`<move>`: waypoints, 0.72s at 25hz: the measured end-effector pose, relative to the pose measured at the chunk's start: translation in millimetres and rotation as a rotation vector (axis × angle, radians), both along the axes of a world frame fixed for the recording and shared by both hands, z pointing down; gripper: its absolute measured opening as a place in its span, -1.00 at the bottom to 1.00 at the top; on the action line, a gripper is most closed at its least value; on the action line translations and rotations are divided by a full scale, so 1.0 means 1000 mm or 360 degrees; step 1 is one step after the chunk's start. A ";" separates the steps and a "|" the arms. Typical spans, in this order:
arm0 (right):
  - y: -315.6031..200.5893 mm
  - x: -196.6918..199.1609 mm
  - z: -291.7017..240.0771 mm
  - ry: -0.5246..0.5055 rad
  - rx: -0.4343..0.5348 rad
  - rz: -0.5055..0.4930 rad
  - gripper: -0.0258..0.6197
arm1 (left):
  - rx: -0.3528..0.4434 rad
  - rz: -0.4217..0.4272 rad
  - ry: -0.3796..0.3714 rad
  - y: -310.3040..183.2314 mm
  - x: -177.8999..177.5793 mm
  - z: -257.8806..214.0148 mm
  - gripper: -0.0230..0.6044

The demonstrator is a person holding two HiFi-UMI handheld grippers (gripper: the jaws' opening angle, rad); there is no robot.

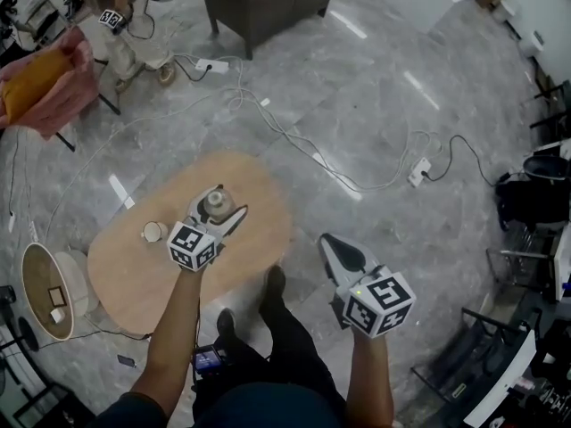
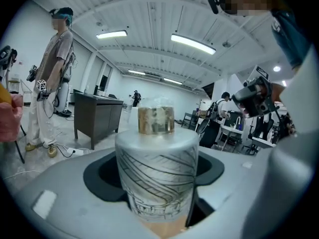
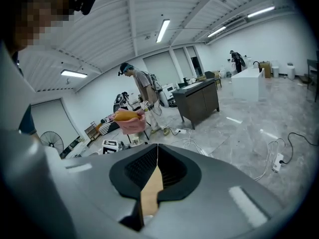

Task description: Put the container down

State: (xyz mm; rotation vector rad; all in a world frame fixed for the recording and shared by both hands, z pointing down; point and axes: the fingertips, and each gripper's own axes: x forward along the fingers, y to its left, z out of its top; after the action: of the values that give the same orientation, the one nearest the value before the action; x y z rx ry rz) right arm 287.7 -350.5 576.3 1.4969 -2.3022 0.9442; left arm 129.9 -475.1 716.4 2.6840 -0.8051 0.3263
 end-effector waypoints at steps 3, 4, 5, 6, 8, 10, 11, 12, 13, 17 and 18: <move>0.003 0.003 0.018 -0.0007 -0.0038 -0.0001 -0.88 | -0.0027 0.0001 -0.0058 0.001 0.003 0.035 0.14; 0.005 0.003 0.024 -0.0011 -0.0052 -0.0002 -0.88 | -0.0041 -0.0005 -0.0070 0.001 0.004 0.047 0.14; 0.007 0.003 0.031 -0.0016 -0.0068 -0.0001 -0.88 | -0.0056 -0.0012 -0.0079 0.001 0.004 0.058 0.14; 0.009 0.003 0.038 -0.0021 -0.0083 -0.0001 -0.88 | -0.0075 -0.0020 -0.0084 0.002 0.004 0.069 0.13; 0.013 0.003 0.052 -0.0029 -0.0111 -0.0001 -0.88 | -0.0115 -0.0036 -0.0094 0.000 0.004 0.092 0.13; 0.017 0.004 0.063 -0.0034 -0.0139 0.0000 -0.88 | -0.0152 -0.0050 -0.0112 0.000 0.004 0.114 0.13; 0.019 0.006 0.068 -0.0036 -0.0153 0.0002 -0.88 | -0.0166 -0.0055 -0.0125 0.000 0.004 0.123 0.13; 0.021 0.007 0.073 -0.0037 -0.0166 0.0006 -0.88 | -0.0176 -0.0060 -0.0139 0.000 0.005 0.132 0.13; 0.023 0.009 0.078 -0.0037 -0.0178 0.0011 -0.88 | -0.0186 -0.0065 -0.0153 0.000 0.005 0.141 0.13; 0.030 0.015 0.098 -0.0038 -0.0220 0.0035 -0.88 | -0.0225 -0.0079 -0.0207 0.004 0.006 0.178 0.14; 0.032 0.015 0.104 -0.0040 -0.0233 0.0039 -0.88 | -0.0236 -0.0079 -0.0223 0.006 0.006 0.188 0.13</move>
State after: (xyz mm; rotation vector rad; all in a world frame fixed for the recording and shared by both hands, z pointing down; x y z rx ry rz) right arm 303.1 -318.7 679.9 1.4639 -2.1839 1.1178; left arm 135.9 -469.5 904.3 2.5205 -0.8509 0.5452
